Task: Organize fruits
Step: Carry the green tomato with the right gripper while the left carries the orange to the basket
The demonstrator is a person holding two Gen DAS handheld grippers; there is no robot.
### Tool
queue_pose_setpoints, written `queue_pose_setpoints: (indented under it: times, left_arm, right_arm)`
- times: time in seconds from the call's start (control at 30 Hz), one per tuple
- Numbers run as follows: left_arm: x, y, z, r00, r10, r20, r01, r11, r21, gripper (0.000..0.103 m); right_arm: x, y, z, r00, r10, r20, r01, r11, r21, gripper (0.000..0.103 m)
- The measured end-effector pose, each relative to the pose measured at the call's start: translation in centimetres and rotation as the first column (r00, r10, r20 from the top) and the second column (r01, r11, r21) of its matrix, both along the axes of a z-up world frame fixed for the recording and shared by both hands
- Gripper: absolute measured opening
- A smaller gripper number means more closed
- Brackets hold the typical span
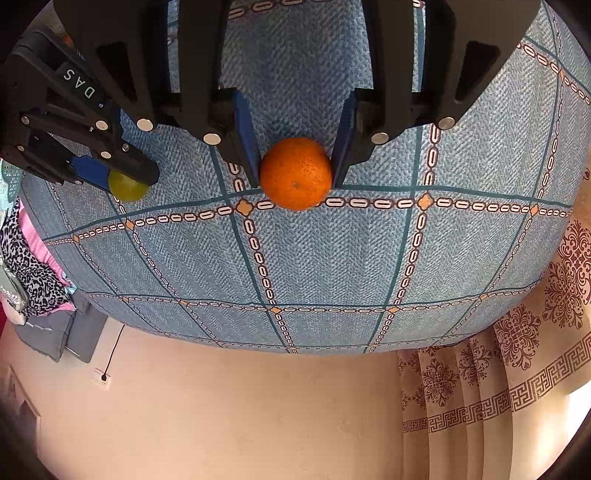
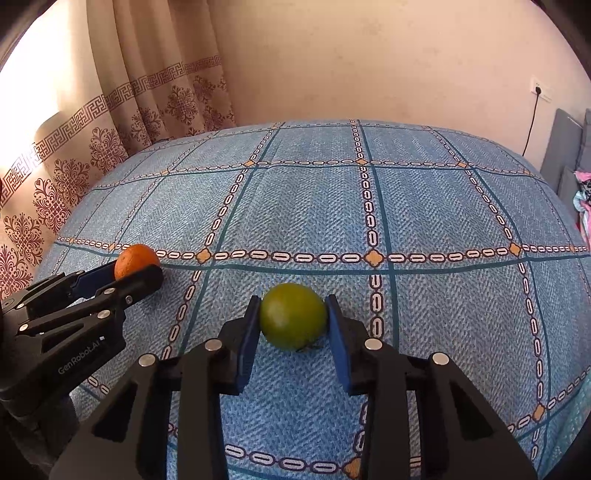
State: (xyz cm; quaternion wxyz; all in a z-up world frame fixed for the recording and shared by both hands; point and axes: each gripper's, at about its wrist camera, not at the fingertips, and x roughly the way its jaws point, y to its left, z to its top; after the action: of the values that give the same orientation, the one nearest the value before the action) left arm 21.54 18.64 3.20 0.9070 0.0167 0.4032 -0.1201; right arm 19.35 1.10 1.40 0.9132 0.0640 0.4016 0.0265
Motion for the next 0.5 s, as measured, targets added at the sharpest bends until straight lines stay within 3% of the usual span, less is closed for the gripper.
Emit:
queue_pose_setpoints:
  times: [0.5]
  left_arm:
    - [-2.2,-1.4,2.1,0.998,-0.044,0.054,0.045,0.999,-0.019,0.039]
  right_arm:
    - [-4.5,-2.2,2.4,0.994,-0.083,0.076,0.083,0.997,-0.002,0.035]
